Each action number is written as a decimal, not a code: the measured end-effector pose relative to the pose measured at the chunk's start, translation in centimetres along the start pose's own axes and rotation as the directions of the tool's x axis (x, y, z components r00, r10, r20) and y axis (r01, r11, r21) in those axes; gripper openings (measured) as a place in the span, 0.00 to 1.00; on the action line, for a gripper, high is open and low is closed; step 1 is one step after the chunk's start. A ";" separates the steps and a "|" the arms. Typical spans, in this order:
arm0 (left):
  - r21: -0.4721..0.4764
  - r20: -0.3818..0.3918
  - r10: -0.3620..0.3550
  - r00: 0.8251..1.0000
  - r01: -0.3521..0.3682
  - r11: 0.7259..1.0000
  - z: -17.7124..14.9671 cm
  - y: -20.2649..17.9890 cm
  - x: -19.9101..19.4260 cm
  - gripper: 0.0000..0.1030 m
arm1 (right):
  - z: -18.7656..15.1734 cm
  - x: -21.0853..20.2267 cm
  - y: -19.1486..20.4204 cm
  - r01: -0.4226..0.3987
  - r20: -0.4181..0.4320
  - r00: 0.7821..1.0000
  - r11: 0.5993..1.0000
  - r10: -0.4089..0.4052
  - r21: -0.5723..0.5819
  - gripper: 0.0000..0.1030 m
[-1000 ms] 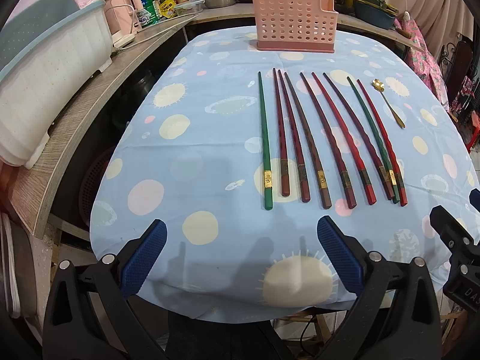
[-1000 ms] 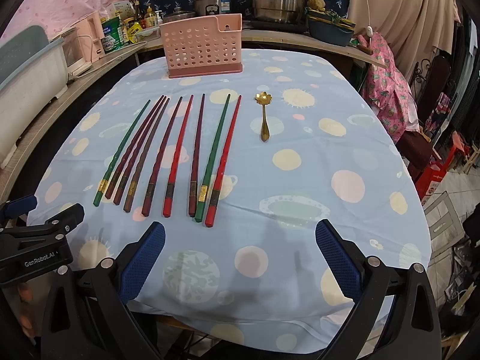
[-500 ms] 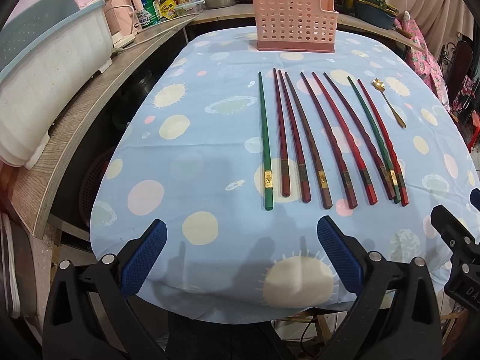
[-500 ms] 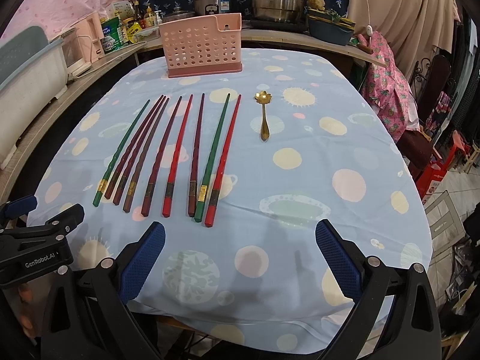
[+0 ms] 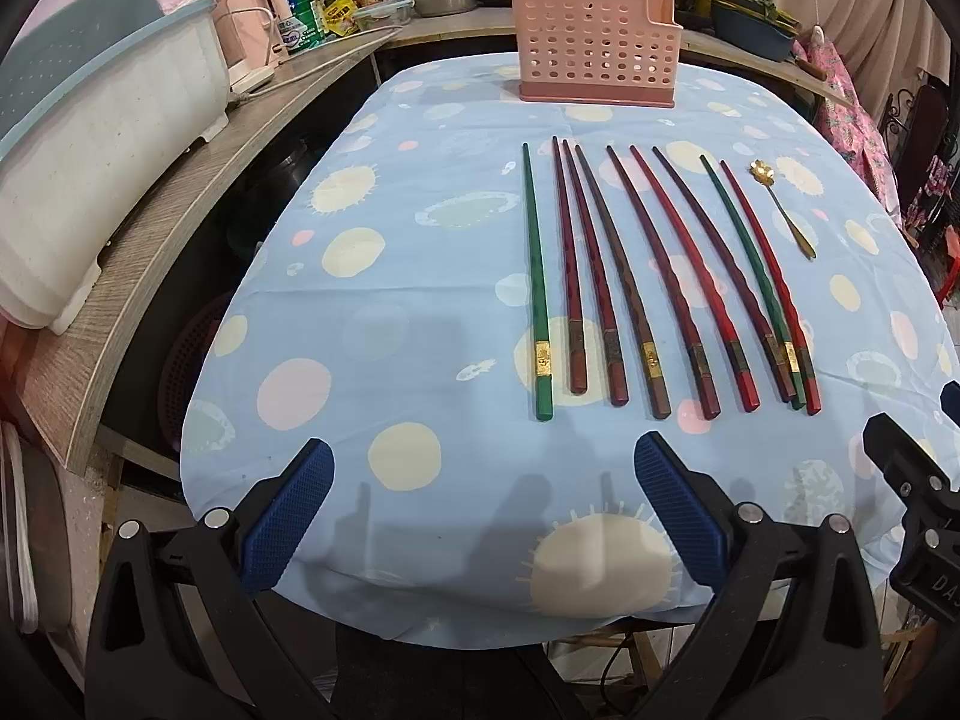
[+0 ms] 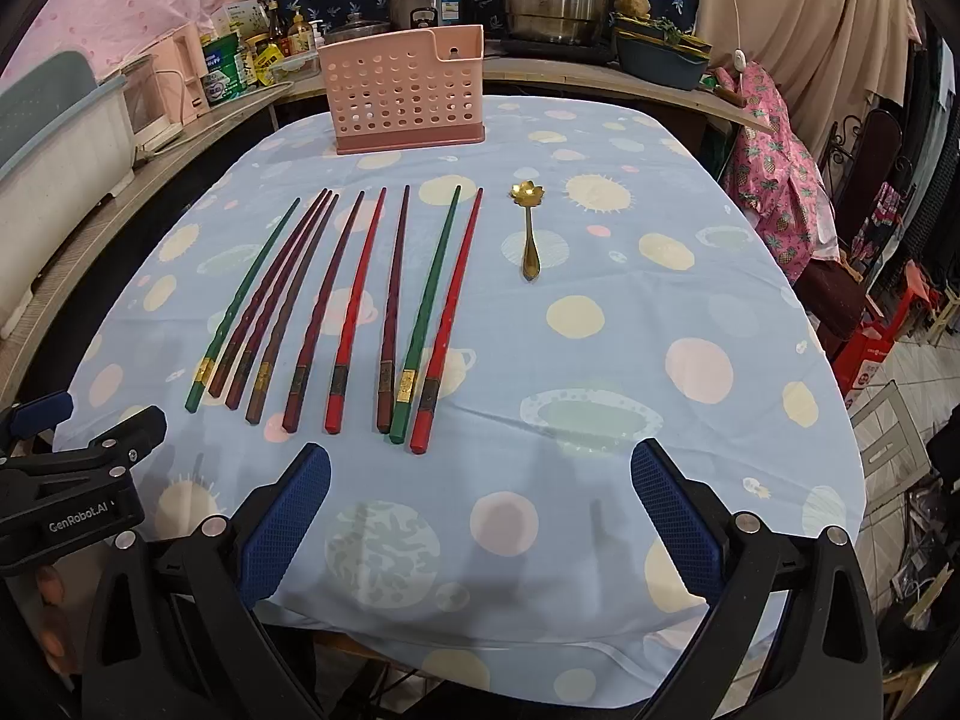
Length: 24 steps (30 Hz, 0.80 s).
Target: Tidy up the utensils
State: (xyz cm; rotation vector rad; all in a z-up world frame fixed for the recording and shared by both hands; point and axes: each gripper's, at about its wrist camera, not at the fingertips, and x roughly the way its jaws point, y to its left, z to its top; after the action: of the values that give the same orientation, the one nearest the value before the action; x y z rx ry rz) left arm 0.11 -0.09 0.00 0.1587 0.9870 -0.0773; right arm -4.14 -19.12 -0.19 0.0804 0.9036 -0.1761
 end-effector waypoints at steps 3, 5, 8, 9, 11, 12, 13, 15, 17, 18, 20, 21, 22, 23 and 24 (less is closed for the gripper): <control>-0.001 -0.001 0.001 1.000 -0.001 1.000 0.0 0.1 0.0 0.93 | 0.0 -0.1 -0.1 -0.001 -0.001 1.000 1.000 0.001 0.000 0.94; -0.001 0.000 0.001 1.000 -0.001 1.000 0.0 0.1 0.0 0.93 | 0.0 -0.1 -0.1 -0.001 0.000 1.000 1.000 0.001 0.001 0.94; 0.000 0.000 0.000 1.000 0.000 1.000 0.0 0.1 0.1 0.93 | 0.0 0.0 0.0 -0.001 0.000 1.000 1.000 0.001 0.000 0.94; 0.000 0.000 0.001 1.000 -0.001 1.000 0.0 0.1 0.1 0.93 | 0.0 -0.1 -0.1 -0.001 -0.001 1.000 1.000 0.001 0.001 0.94; 0.000 0.000 0.000 1.000 0.000 1.000 0.0 0.1 0.1 0.93 | 0.0 -0.1 -0.1 -0.002 -0.001 1.000 1.000 0.002 0.002 0.94; 0.001 -0.001 0.000 1.000 0.000 1.000 0.0 0.1 0.1 0.93 | 0.0 -0.1 -0.1 -0.002 -0.001 1.000 1.000 0.002 0.002 0.94; 0.001 0.000 0.001 1.000 -0.001 1.000 0.0 0.1 0.1 0.93 | -0.1 0.0 0.0 -0.002 -0.001 1.000 1.000 0.002 0.001 0.94; 0.000 0.000 0.000 1.000 0.000 1.000 0.0 0.1 0.1 0.93 | 0.0 -0.1 -0.1 -0.001 -0.001 1.000 1.000 0.001 0.001 0.94; 0.000 0.000 0.001 1.000 -0.001 1.000 0.0 0.1 0.1 0.93 | 0.0 -0.1 -0.1 -0.002 -0.001 1.000 1.000 0.002 0.001 0.94; 0.000 -0.001 0.001 1.000 -0.001 1.000 0.0 0.1 0.1 0.93 | 0.0 -0.1 -0.1 -0.002 -0.001 1.000 1.000 0.002 0.001 0.94; -0.001 -0.001 0.001 1.000 -0.001 1.000 0.0 0.1 0.1 0.93 | 0.0 -0.1 -0.1 -0.001 -0.002 1.000 1.000 0.001 0.002 0.94; 0.000 0.000 0.001 1.000 -0.001 1.000 0.0 0.1 0.1 0.93 | 0.0 -0.2 -0.1 -0.002 -0.001 1.000 1.000 0.002 0.002 0.94; 0.000 0.000 0.000 1.000 0.000 1.000 0.0 0.1 0.1 0.93 | 0.0 -0.1 -0.1 -0.002 -0.002 1.000 1.000 0.002 0.002 0.94; 0.000 0.000 0.001 1.000 -0.001 1.000 0.0 0.1 0.1 0.93 | 0.0 -0.1 -0.1 -0.001 -0.002 1.000 1.000 0.001 0.001 0.94; 0.000 0.000 0.001 1.000 -0.001 1.000 -0.1 0.1 0.1 0.93 | 0.0 -0.1 0.0 -0.001 -0.003 1.000 1.000 0.001 0.001 0.94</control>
State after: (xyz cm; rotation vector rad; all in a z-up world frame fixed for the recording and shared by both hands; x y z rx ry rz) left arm 0.11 -0.01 -0.07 0.1594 0.9867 -0.0769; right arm -4.21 -19.14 -0.15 0.0827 0.9059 -0.1753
